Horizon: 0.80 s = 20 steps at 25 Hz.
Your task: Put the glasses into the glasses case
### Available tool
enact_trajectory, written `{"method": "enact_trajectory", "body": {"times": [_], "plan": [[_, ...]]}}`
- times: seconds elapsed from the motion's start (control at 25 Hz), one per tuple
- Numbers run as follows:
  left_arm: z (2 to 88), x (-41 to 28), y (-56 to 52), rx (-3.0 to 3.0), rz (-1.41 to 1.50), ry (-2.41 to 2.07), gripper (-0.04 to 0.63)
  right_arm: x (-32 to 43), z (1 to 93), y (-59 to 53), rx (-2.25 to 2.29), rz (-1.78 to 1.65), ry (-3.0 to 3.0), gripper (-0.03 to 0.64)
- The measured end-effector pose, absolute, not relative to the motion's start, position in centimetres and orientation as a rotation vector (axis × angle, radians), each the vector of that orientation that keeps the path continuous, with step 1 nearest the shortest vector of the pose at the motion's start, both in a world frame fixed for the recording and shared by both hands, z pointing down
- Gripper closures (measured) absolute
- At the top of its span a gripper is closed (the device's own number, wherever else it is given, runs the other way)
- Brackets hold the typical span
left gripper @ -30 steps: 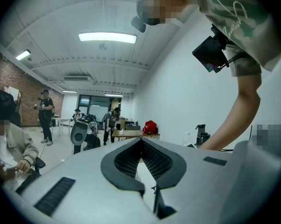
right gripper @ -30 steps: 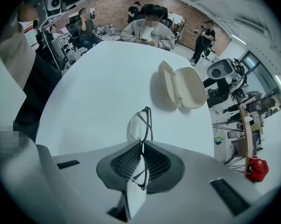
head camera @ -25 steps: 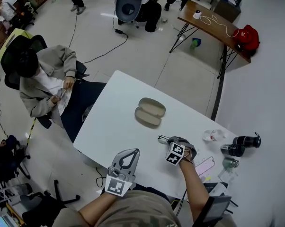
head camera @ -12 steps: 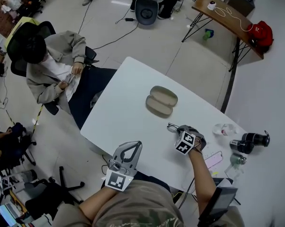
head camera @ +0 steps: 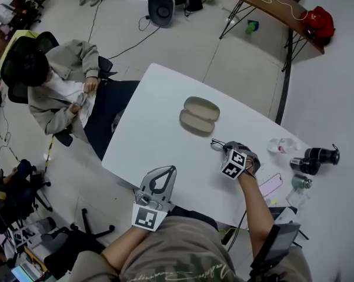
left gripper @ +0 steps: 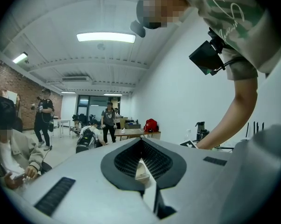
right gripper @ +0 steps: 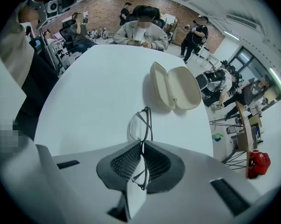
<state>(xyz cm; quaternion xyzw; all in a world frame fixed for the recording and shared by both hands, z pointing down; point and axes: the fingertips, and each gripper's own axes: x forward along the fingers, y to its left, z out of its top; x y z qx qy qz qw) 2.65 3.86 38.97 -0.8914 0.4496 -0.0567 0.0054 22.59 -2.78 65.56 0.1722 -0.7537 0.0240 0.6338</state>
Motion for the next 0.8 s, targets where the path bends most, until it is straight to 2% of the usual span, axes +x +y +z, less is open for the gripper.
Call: {"method": "enact_trajectory", "body": {"times": [0.8], "plan": [[39.3,2.4,3.8,-2.798,-0.183,1.431,0.589,22.7,63.8,-4.9,0.439,0.034,-1.739,0.586]]}}
